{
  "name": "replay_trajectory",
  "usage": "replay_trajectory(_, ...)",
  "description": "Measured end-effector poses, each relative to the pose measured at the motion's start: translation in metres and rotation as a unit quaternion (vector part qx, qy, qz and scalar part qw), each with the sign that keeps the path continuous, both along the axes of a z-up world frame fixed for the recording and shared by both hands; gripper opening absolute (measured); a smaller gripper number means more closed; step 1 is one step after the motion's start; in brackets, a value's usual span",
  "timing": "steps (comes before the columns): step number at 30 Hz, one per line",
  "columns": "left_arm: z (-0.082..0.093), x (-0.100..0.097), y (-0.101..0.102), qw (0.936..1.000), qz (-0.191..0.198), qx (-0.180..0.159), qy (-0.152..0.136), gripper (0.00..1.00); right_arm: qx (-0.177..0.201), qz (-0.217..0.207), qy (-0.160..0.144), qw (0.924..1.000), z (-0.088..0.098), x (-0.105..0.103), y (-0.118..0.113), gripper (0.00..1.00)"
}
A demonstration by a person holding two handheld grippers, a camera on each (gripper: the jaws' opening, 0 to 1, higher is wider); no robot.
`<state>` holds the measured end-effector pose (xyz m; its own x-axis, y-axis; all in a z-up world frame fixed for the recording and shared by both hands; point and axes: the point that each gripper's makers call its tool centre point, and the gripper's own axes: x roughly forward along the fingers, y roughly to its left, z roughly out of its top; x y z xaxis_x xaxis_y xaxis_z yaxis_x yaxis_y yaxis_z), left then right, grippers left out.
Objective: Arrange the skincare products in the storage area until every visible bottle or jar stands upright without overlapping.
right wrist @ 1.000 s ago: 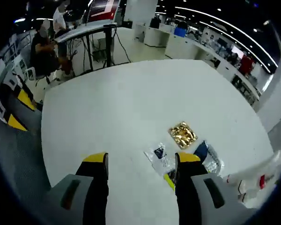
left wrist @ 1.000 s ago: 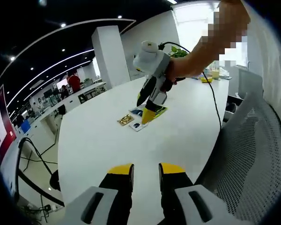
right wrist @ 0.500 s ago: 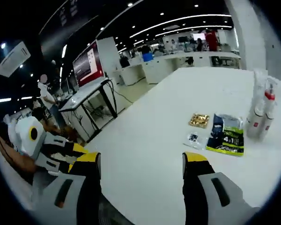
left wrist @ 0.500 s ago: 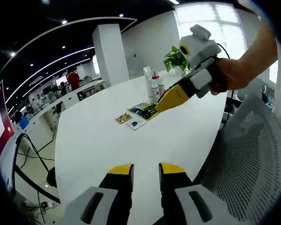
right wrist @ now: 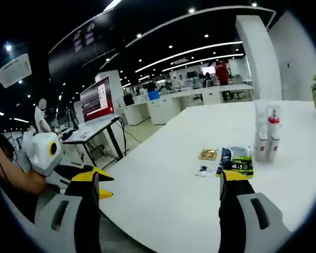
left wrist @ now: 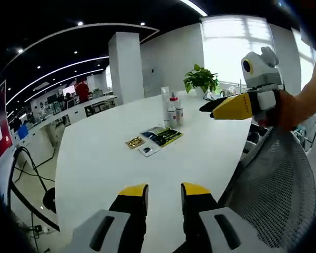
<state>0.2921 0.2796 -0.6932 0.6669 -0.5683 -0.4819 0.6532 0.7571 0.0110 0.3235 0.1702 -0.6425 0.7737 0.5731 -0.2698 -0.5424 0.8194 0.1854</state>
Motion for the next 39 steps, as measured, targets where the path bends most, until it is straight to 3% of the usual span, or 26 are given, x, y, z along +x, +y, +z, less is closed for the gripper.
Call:
replay_trajectory(2,0.007,0.002,0.001,0.9997,0.012,-0.020,-0.007,0.25,-0.042,0.016,-0.003,0.9990,-0.004,-0.001,0.002,0.90)
replay_trajectory(4,0.013,0.011,0.012,0.9982,0.047,-0.030,-0.022,0.25,-0.034,0.018,-0.020,0.9991,0.005,0.002,0.004,0.90)
replay_trajectory(8,0.022,0.026,0.033,0.9920,0.104,-0.070,-0.012,0.35,-0.034,0.000,-0.037,0.9987,0.016,0.006,-0.006,0.91)
replay_trajectory(15,0.050,0.026,0.045,0.9861,0.114,-0.113,-0.044,0.38,-0.044,-0.004,-0.048,0.9979,0.015,0.005,-0.017,0.92)
replay_trajectory(16,0.055,0.028,0.051,0.9845,0.119,-0.113,-0.061,0.39,-0.042,0.002,-0.056,0.9976,0.018,0.005,-0.015,0.92)
replay_trajectory(17,0.064,0.033,0.064,0.9801,0.140,-0.102,-0.097,0.39,-0.036,0.000,-0.055,0.9979,0.019,0.008,-0.017,0.93)
replay_trajectory(18,0.068,0.034,0.069,0.9774,0.150,-0.101,-0.110,0.39,-0.023,-0.003,-0.053,0.9983,0.022,0.010,-0.017,0.95)
replay_trajectory(21,0.066,0.034,0.071,0.9779,0.151,-0.110,-0.094,0.40,-0.007,-0.009,-0.056,0.9984,0.031,0.012,-0.023,0.95)
replay_trajectory(23,0.071,0.034,0.070,0.9777,0.146,-0.098,-0.115,0.50,-0.046,-0.008,-0.073,0.9962,0.032,0.014,-0.030,0.94)
replay_trajectory(25,0.074,0.031,0.065,0.9781,0.142,-0.098,-0.116,0.61,-0.043,-0.006,-0.073,0.9964,0.030,0.013,-0.032,0.91)
replay_trajectory(28,0.072,0.029,0.061,0.9821,0.120,-0.058,-0.133,0.71,0.018,-0.035,-0.040,0.9984,0.029,0.008,-0.033,0.86)
replay_trajectory(30,0.063,0.022,0.057,0.9866,0.087,-0.030,-0.135,0.76,-0.035,-0.049,-0.073,0.9955,0.025,0.009,-0.039,0.81)
replay_trajectory(31,0.060,0.022,0.060,0.9864,0.087,-0.024,-0.138,0.77,-0.073,-0.050,-0.083,0.9926,0.019,0.011,-0.039,0.78)
replay_trajectory(32,0.054,0.021,0.063,0.9869,0.094,-0.030,-0.128,0.79,-0.087,-0.040,-0.083,0.9919,0.016,0.012,-0.035,0.77)
replay_trajectory(33,0.052,0.021,0.064,0.9870,0.096,-0.030,-0.125,0.81,-0.082,-0.023,-0.081,0.9931,0.015,0.013,-0.028,0.78)
replay_trajectory(36,0.036,0.022,0.072,0.9866,0.134,-0.047,-0.081,0.83,-0.065,-0.016,-0.055,0.9962,0.009,0.012,-0.029,0.82)
replay_trajectory(39,0.043,0.026,0.072,0.9859,0.131,-0.051,-0.091,0.83,-0.057,-0.036,-0.064,0.9956,0.016,0.011,-0.039,0.79)
